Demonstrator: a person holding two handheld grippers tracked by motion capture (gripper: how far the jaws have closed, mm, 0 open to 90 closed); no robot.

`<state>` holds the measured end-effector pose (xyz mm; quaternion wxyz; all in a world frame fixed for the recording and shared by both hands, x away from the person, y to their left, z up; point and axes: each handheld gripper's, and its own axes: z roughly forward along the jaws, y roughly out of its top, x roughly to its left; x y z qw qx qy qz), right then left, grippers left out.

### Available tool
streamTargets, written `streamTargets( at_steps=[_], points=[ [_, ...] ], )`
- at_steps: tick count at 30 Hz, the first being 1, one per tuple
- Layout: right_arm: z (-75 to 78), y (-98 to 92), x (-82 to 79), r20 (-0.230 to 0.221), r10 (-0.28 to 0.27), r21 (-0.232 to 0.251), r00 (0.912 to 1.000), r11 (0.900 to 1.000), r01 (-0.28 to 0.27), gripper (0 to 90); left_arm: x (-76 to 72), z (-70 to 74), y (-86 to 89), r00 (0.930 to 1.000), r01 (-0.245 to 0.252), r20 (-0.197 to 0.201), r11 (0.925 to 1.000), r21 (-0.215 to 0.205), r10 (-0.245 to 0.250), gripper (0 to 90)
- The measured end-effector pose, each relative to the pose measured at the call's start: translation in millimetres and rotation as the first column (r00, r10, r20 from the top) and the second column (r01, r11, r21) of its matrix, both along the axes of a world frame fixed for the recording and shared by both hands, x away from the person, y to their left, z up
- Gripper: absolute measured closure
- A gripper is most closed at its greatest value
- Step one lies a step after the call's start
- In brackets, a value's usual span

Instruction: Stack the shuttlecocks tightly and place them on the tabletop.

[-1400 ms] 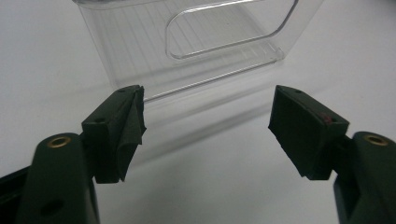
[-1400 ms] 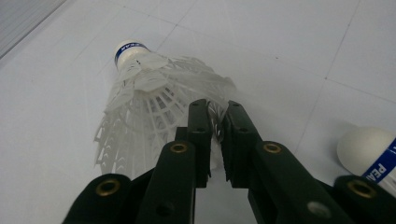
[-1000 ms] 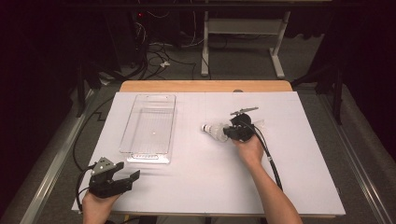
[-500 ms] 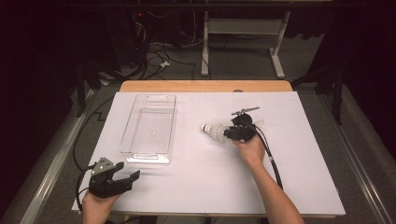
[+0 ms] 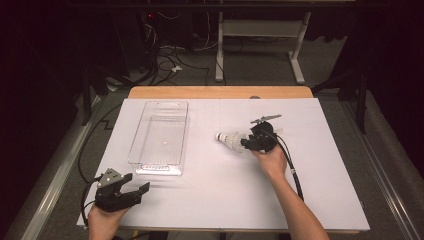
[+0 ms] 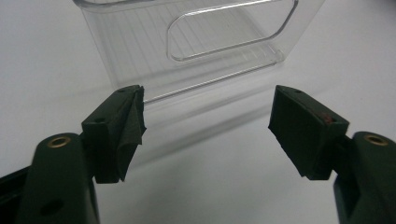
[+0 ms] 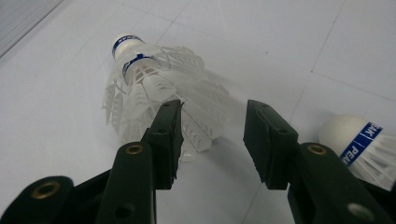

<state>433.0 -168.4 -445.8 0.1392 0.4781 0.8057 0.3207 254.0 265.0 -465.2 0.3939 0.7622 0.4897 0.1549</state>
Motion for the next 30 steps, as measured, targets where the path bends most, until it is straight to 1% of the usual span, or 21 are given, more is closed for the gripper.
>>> streamTargets(
  at_steps=[9, 11, 22, 24, 28, 30],
  points=[
    [8.5, -7.6, -8.4, 0.013, -0.001, -0.003, 0.9999, 1.0, 0.001, 55.0, 0.2, -0.1, -0.9, 1.0, 0.0, 0.001, 1.0, 0.001, 0.0, 27.6],
    [11.0, -10.1, -11.9, 0.03, 0.0, -0.001, 0.9996, 1.0, 0.0, 55.0, -0.3, 0.1, -0.9, 1.0, -0.001, 0.004, 1.0, 0.0, 0.001, 27.6],
    [22.9, -29.6, -25.8, 0.062, -0.006, 0.002, 0.998, 1.0, 0.006, 55.2, -0.3, 0.3, -0.5, 1.0, -0.004, 0.001, 1.0, 0.002, 0.004, 27.6],
    [25.0, -33.0, -28.4, 0.069, -0.014, 0.01, 0.9975, 1.0, 0.013, 55.3, -0.4, 0.2, -0.6, 1.0, -0.004, 0.002, 1.0, 0.002, 0.004, 27.5],
    [28.3, -40.1, -31.9, 0.078, -0.021, 0.006, 0.9968, 1.0, 0.02, 55.2, -0.4, 0.3, -0.3, 1.0, -0.002, 0.0, 1.0, 0.002, 0.002, 27.5],
    [30.7, -44.3, -33.2, 0.081, -0.034, 0.013, 0.9961, 0.999, 0.033, 55.2, 0.1, 0.0, -0.2, 1.0, -0.003, -0.001, 1.0, 0.001, 0.003, 27.5]
  ],
)
